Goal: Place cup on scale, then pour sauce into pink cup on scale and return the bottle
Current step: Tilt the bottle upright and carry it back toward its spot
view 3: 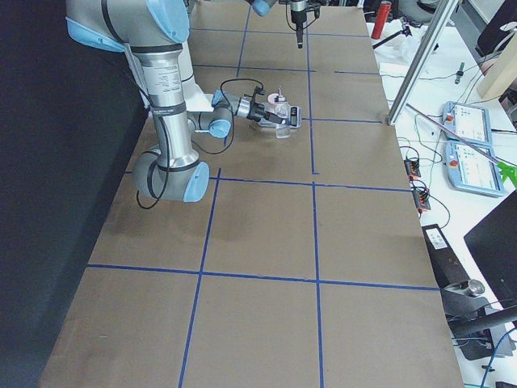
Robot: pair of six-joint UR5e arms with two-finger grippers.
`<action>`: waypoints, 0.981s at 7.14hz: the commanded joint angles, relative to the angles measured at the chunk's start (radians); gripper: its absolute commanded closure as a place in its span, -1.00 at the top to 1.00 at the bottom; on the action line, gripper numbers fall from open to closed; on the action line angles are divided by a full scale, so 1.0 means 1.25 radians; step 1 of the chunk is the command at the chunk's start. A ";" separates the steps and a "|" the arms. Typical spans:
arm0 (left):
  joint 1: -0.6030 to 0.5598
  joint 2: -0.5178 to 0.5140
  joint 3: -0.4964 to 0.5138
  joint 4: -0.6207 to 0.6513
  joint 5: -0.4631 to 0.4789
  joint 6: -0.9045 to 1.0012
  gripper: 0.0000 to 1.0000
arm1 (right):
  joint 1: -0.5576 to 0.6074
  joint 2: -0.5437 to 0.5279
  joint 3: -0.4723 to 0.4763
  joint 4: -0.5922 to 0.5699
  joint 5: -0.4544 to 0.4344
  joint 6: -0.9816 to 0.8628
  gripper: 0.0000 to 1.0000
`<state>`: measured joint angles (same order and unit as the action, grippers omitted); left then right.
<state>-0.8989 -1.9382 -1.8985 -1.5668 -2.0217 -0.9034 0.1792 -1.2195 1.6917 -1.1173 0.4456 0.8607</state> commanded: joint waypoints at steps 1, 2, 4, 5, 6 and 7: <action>0.000 -0.002 0.000 0.000 0.000 0.000 1.00 | 0.003 -0.048 0.060 0.032 0.029 0.195 -1.00; 0.000 -0.001 0.000 0.000 0.001 0.000 1.00 | 0.004 -0.115 0.081 0.057 0.034 0.303 -1.00; 0.000 -0.002 -0.003 0.000 0.001 -0.001 1.00 | 0.026 -0.217 0.095 0.141 0.066 0.402 -1.00; -0.001 -0.001 -0.007 0.000 0.001 0.000 1.00 | 0.041 -0.256 0.095 0.151 0.070 0.406 -1.00; 0.000 -0.002 -0.008 0.000 0.001 0.000 1.00 | 0.046 -0.261 0.095 0.151 0.073 0.443 -1.00; -0.001 0.002 -0.008 -0.001 0.000 0.004 1.00 | 0.046 -0.270 0.092 0.151 0.073 0.466 -1.00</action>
<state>-0.8996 -1.9389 -1.9072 -1.5665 -2.0206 -0.9025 0.2315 -1.5374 1.8086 -0.9325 0.5344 1.4034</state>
